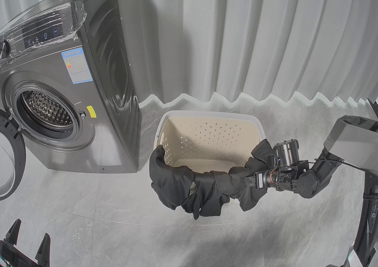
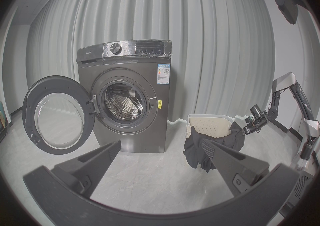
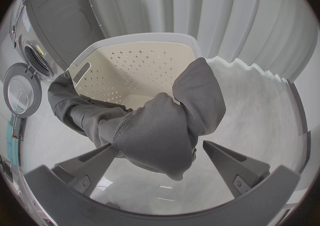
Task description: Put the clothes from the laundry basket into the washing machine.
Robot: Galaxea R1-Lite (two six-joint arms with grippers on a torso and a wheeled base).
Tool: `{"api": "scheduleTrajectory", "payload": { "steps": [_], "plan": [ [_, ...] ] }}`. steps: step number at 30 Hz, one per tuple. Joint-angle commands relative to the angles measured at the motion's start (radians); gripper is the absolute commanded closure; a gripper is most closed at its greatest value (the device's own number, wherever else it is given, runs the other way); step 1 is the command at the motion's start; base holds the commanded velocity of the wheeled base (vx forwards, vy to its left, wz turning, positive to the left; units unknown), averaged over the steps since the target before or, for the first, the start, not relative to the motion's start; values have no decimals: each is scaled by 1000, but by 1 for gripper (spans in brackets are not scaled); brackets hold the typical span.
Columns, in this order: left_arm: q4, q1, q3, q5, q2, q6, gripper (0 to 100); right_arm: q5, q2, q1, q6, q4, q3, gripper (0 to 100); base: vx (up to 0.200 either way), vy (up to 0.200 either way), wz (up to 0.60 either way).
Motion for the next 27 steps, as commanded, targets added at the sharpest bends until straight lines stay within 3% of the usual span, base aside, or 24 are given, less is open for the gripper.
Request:
{"api": "scheduleTrajectory", "payload": {
  "steps": [1,15,23,27],
  "plan": [
    [0,0,16,0,-18,-1,0,0,9,-4,1,-20,-1,100,0,0,0],
    [0,0,16,0,-18,-1,0,1,-22,15,1,-32,34,100,0,0,0],
    [0,0,16,0,-18,-1,0,4,-178,32,1,-32,102,100,0,0,0],
    [0,0,16,0,-18,-1,0,12,-392,65,16,-21,128,100,0,0,0]
  ]
}}
